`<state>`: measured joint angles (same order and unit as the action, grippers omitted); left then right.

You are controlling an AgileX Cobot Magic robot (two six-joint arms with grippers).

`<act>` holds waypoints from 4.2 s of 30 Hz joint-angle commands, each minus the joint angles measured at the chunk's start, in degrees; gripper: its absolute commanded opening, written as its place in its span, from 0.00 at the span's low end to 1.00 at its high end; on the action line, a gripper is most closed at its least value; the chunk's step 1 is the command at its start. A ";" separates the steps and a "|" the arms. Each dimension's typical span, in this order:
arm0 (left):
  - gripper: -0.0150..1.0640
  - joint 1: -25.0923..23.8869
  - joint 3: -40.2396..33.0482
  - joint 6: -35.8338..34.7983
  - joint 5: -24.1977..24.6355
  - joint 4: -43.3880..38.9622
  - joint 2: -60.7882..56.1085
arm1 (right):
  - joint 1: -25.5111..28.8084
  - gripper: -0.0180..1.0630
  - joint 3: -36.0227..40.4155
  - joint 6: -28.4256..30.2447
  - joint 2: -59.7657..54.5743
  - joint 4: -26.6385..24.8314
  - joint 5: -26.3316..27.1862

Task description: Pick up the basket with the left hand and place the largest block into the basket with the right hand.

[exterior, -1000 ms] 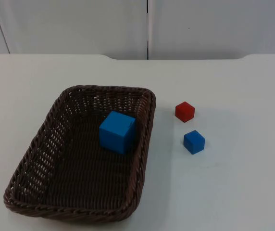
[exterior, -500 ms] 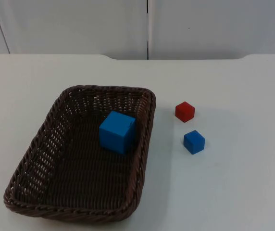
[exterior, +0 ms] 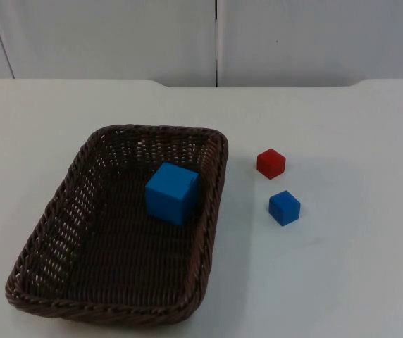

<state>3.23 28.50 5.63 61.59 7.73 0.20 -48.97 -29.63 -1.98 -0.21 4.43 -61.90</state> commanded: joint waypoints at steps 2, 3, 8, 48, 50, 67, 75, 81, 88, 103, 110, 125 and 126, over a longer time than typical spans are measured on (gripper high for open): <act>0.99 0.20 -0.29 -0.38 -0.01 0.35 -0.20 | -0.32 0.78 0.14 -0.86 0.21 -0.05 0.01; 0.99 0.20 -0.29 -0.38 -0.01 0.35 -0.20 | -0.32 0.78 0.14 -1.12 0.21 -0.05 0.01; 0.99 0.20 -0.29 -0.38 -0.01 0.35 -0.20 | -0.32 0.78 0.14 -1.00 0.21 -0.05 0.01; 0.99 0.20 -0.29 -0.38 -0.01 0.60 -0.20 | -0.32 0.99 0.14 0.04 0.21 -0.46 0.13; 0.99 0.20 -0.29 -0.38 -0.01 0.60 -0.20 | -0.32 0.99 0.14 0.04 0.21 -0.46 0.13; 0.99 -4.61 -0.29 -0.38 -0.01 0.34 -0.20 | -0.22 0.99 0.14 0.04 0.21 -0.46 0.13; 0.99 -4.63 -0.29 -0.38 -0.01 0.34 -0.20 | 3.17 0.99 0.14 0.04 0.21 -0.46 0.13; 0.99 -4.63 -0.29 -0.38 -0.01 0.34 -0.20 | 12.07 0.99 0.14 0.04 0.21 -0.46 0.13; 0.99 -4.63 -0.29 -0.38 -0.01 0.34 -0.20 | 23.03 0.99 0.14 -0.07 0.21 -0.46 0.13; 0.99 -4.63 -0.29 -0.38 -0.01 0.34 -0.20 | 33.61 0.99 0.14 -0.07 0.21 -0.46 0.13; 0.99 -4.63 -0.29 -0.38 -0.01 0.34 -0.20 | 39.83 0.99 0.14 -0.07 0.21 -0.46 0.13; 0.99 -4.63 -0.29 -0.38 -0.01 0.34 -0.20 | 44.05 0.99 0.14 -0.07 0.21 -0.46 0.13; 0.99 -4.63 -0.29 -0.38 -0.01 0.34 -0.20 | 44.34 0.99 0.14 -0.07 0.21 -0.46 0.13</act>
<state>-1.28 28.50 5.53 61.59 7.84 0.20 -5.09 -29.63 -2.20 -0.21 4.08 -62.00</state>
